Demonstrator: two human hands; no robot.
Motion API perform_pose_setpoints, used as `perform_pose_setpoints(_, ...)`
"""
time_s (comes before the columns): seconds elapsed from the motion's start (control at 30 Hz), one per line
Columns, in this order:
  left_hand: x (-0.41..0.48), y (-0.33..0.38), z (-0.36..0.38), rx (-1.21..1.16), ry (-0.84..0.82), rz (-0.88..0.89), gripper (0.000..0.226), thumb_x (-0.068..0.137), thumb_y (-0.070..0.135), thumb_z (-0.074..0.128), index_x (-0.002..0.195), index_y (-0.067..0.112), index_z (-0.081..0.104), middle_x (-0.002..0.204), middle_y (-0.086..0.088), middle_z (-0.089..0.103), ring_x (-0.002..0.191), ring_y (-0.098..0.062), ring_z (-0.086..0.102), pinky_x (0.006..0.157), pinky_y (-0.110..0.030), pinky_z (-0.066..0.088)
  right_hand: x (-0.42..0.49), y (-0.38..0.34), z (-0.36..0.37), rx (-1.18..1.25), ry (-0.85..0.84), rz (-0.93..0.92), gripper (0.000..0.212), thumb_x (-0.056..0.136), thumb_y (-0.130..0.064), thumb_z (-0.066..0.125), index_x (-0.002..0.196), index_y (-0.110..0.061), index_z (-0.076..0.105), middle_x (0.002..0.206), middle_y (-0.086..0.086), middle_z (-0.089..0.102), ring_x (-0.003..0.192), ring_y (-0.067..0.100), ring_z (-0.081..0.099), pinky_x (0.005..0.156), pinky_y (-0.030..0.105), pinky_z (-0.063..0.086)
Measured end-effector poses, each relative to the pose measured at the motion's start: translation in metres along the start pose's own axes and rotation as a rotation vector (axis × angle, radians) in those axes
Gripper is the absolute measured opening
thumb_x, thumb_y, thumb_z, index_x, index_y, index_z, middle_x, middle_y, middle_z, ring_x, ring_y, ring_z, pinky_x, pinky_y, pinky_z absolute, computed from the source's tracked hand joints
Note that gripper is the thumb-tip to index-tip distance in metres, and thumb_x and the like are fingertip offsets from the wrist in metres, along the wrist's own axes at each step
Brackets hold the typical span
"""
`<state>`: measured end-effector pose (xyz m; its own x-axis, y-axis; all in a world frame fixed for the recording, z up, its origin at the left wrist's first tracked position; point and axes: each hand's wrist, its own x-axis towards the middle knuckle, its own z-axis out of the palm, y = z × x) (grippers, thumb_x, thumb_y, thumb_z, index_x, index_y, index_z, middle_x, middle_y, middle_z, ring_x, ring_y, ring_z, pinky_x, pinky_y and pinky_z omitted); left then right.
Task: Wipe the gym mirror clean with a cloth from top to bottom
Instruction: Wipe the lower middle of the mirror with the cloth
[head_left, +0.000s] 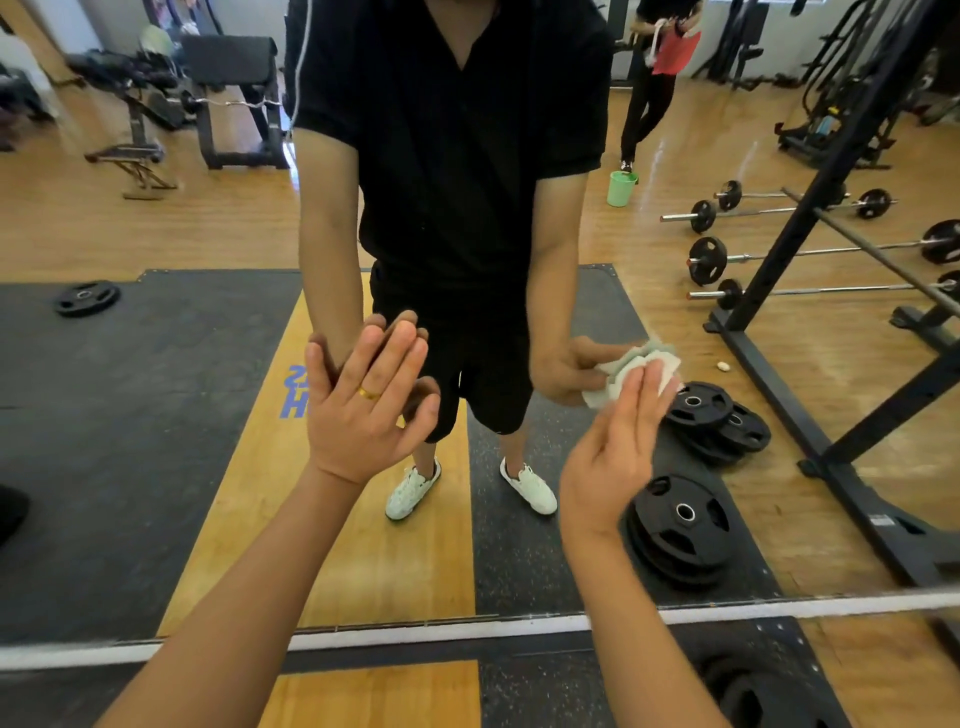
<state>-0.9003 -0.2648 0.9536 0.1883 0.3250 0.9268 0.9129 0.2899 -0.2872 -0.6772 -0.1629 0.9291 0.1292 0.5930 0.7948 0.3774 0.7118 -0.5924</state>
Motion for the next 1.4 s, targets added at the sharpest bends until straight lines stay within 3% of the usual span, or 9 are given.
perform_pose_setpoints(0.07,0.0,0.0,-0.001,-0.007,-0.005,0.003,0.081,0.091,0.041,0.064,0.161,0.016,0.031,0.171,0.001,0.019,0.158,-0.02,0.015,0.126,-0.051,-0.003,-0.02,-0.026,0.015,0.037,-0.037,0.015,0.048,0.102,0.011,0.047,0.15,0.004,0.041,0.157,0.017,0.04,0.157,0.029,0.017,0.124,0.039,0.032)
perform_pose_setpoints(0.27,0.0,-0.002,0.0,-0.019,-0.002,0.009,0.077,0.094,0.042,0.061,0.16,0.015,0.033,0.17,0.0,0.02,0.158,-0.021,0.017,0.126,-0.051,-0.002,-0.021,-0.008,0.007,-0.047,-0.21,-0.281,0.037,0.107,0.006,0.039,0.144,0.005,0.047,0.154,0.011,0.043,0.157,0.028,0.02,0.126,0.037,0.028)
perform_pose_setpoints(0.43,-0.001,-0.003,-0.002,-0.046,-0.027,0.016,0.079,0.094,0.047,0.061,0.161,0.016,0.033,0.171,0.0,0.019,0.158,-0.021,0.015,0.126,-0.053,-0.001,-0.009,-0.015,0.009,-0.039,-0.02,-0.073,0.055,0.098,0.02,0.049,0.15,0.003,0.042,0.157,0.011,0.039,0.155,0.032,0.022,0.124,0.04,0.032)
perform_pose_setpoints(0.57,0.0,-0.003,-0.003,-0.054,-0.029,0.017,0.08,0.093,0.045,0.064,0.16,0.016,0.033,0.171,0.001,0.018,0.158,-0.021,0.016,0.126,-0.053,0.0,-0.031,-0.054,0.033,0.013,0.006,0.062,0.046,0.103,0.01,0.048,0.149,0.008,0.043,0.159,0.013,0.036,0.157,0.025,0.016,0.126,0.034,0.028)
perform_pose_setpoints(0.77,0.001,-0.005,-0.005,-0.078,-0.04,0.033,0.078,0.095,0.045,0.061,0.16,0.015,0.032,0.172,0.0,0.015,0.158,-0.021,0.014,0.125,-0.053,0.0,-0.037,-0.038,0.022,-0.075,-0.203,-0.301,0.038,0.112,-0.003,0.029,0.148,0.004,0.042,0.158,0.008,0.037,0.156,0.032,0.02,0.125,0.043,0.031)
perform_pose_setpoints(0.9,0.0,-0.005,-0.004,-0.083,-0.035,0.023,0.074,0.095,0.043,0.061,0.159,0.015,0.035,0.171,0.001,0.016,0.158,-0.021,0.014,0.126,-0.053,0.0,-0.002,-0.023,0.014,-0.118,-0.022,-0.174,0.046,0.105,0.011,0.041,0.15,0.002,0.04,0.159,0.013,0.037,0.152,0.037,0.024,0.125,0.044,0.031)
perform_pose_setpoints(1.03,-0.001,-0.004,-0.002,-0.068,-0.013,0.017,0.073,0.095,0.042,0.061,0.158,0.015,0.037,0.171,0.001,0.017,0.158,-0.02,0.015,0.126,-0.053,0.0,-0.02,-0.052,0.029,-0.031,0.005,-0.116,0.056,0.101,0.015,0.041,0.154,-0.001,0.034,0.168,-0.007,0.024,0.157,0.03,0.015,0.124,0.045,0.032)
perform_pose_setpoints(1.23,-0.003,-0.004,-0.003,-0.04,-0.039,0.018,0.078,0.095,0.042,0.061,0.161,0.016,0.031,0.171,0.001,0.018,0.158,-0.02,0.016,0.126,-0.053,0.001,-0.047,-0.051,0.034,0.0,-0.204,-0.229,0.039,0.107,0.008,0.043,0.146,0.008,0.045,0.158,0.012,0.04,0.157,0.033,0.02,0.125,0.047,0.03)
perform_pose_setpoints(1.4,-0.002,-0.003,-0.005,-0.014,-0.052,0.013,0.076,0.096,0.042,0.059,0.162,0.017,0.03,0.171,0.002,0.017,0.158,-0.02,0.015,0.126,-0.052,-0.001,0.008,-0.047,0.009,0.05,0.024,0.066,0.046,0.099,0.017,0.048,0.145,0.01,0.048,0.157,0.019,0.035,0.15,0.046,0.024,0.125,0.031,0.029)
